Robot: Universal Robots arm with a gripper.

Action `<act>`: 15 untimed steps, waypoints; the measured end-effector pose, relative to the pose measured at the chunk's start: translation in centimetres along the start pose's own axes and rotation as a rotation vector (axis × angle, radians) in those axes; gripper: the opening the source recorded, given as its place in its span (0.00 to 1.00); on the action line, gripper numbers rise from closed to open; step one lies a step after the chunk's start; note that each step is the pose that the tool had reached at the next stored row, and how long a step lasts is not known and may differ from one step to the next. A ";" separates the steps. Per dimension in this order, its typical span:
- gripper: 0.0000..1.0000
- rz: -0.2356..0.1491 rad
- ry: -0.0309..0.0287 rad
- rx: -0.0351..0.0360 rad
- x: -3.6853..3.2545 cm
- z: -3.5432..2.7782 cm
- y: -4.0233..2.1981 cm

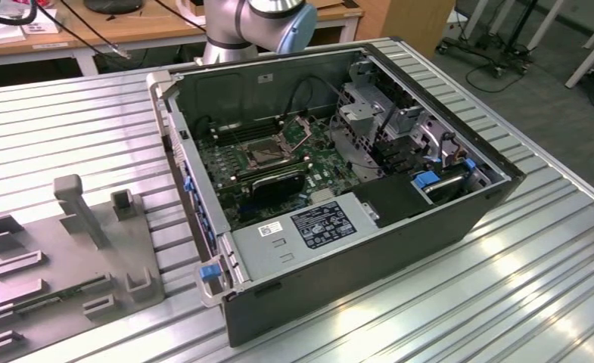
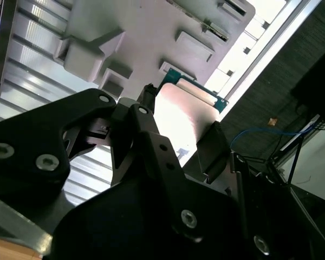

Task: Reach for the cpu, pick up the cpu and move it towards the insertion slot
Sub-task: 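Pick up the cpu and move it towards the insertion slot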

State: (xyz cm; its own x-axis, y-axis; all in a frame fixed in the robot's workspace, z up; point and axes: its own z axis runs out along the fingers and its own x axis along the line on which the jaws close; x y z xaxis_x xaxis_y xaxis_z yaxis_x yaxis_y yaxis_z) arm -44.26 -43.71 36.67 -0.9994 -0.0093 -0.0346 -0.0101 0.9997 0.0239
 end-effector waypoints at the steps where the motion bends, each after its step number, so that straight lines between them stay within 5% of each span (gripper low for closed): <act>1: 0.55 0.000 0.0000 0.0000 -0.11 0.00 0.00; 3: 0.55 0.000 -0.0026 0.0000 -0.21 -0.16 0.00; 5: 0.55 0.000 -0.0150 0.0002 -0.25 -1.21 0.10; 15: 0.55 0.006 -0.0161 0.0004 -1.85 -1.23 0.15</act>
State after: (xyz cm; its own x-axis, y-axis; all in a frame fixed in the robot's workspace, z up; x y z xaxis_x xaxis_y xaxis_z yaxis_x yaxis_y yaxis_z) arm -42.45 -43.57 37.97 -0.9987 -0.0027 -0.0505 -0.0039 0.9997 0.0237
